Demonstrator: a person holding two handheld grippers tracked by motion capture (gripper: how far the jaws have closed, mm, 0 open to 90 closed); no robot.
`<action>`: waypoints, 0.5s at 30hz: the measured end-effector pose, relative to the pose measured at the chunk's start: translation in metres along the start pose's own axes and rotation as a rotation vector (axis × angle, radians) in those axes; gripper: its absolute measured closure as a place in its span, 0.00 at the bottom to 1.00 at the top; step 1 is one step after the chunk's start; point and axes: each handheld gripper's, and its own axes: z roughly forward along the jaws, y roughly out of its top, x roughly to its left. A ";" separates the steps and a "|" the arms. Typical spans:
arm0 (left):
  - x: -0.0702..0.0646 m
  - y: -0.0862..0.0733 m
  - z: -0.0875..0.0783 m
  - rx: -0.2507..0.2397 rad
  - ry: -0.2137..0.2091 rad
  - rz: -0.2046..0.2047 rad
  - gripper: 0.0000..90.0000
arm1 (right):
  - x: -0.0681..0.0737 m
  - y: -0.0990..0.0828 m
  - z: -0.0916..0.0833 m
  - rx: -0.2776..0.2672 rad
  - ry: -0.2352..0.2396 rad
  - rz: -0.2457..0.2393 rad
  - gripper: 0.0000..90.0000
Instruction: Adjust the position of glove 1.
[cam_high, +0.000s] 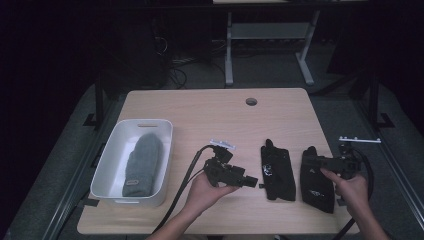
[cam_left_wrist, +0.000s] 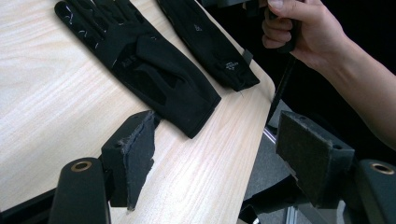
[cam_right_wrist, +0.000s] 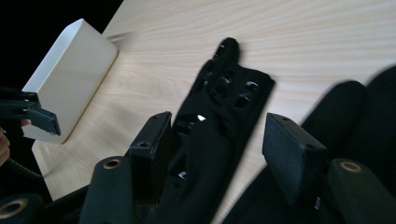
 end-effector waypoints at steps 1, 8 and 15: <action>0.000 0.000 0.000 0.000 0.000 0.000 0.31 | -0.003 -0.003 -0.002 -0.001 -0.005 0.003 0.47; 0.000 0.000 0.005 0.002 -0.006 -0.002 0.31 | -0.013 -0.012 -0.009 -0.002 -0.027 0.017 0.47; 0.000 0.000 0.009 0.011 -0.010 -0.002 0.31 | -0.020 -0.021 -0.014 0.000 -0.064 0.008 0.47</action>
